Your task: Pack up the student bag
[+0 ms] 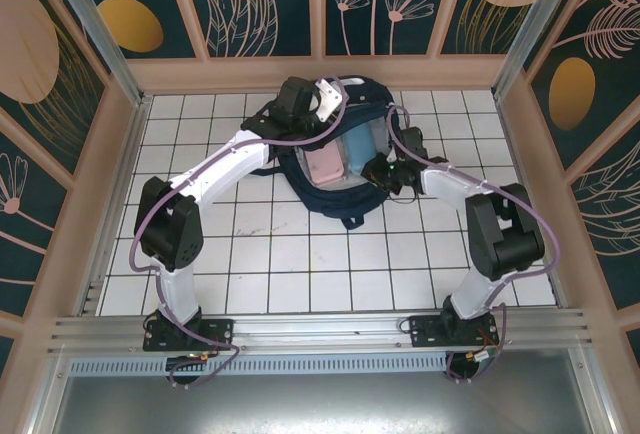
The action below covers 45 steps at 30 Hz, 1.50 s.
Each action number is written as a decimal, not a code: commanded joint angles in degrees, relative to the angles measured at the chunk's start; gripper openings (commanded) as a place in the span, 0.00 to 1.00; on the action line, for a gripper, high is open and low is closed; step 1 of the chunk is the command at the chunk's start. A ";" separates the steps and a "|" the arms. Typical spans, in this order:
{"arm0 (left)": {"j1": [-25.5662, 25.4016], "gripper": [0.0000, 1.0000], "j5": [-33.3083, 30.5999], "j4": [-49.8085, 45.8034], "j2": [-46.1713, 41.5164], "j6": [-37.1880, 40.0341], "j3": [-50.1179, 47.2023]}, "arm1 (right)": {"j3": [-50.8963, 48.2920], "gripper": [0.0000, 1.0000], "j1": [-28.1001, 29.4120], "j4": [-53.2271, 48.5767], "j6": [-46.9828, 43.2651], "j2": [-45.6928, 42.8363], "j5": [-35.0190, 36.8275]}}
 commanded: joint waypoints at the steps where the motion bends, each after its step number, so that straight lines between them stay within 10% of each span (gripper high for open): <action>1: -0.36 0.00 2.65 6.29 -2.31 -0.04 0.71 | 4.89 0.22 -0.06 3.55 -0.36 3.06 2.44; 10: -0.33 0.00 2.56 6.55 -2.99 -0.57 0.00 | 11.28 0.22 0.24 8.62 0.07 9.02 2.52; 21: -0.38 0.00 1.94 7.17 -3.11 -0.98 -0.56 | -6.81 0.13 9.73 12.37 5.20 -6.52 5.31; 45: -0.37 0.00 3.29 6.80 -5.17 -2.76 -2.85 | 3.91 0.11 12.43 29.96 5.86 11.82 7.81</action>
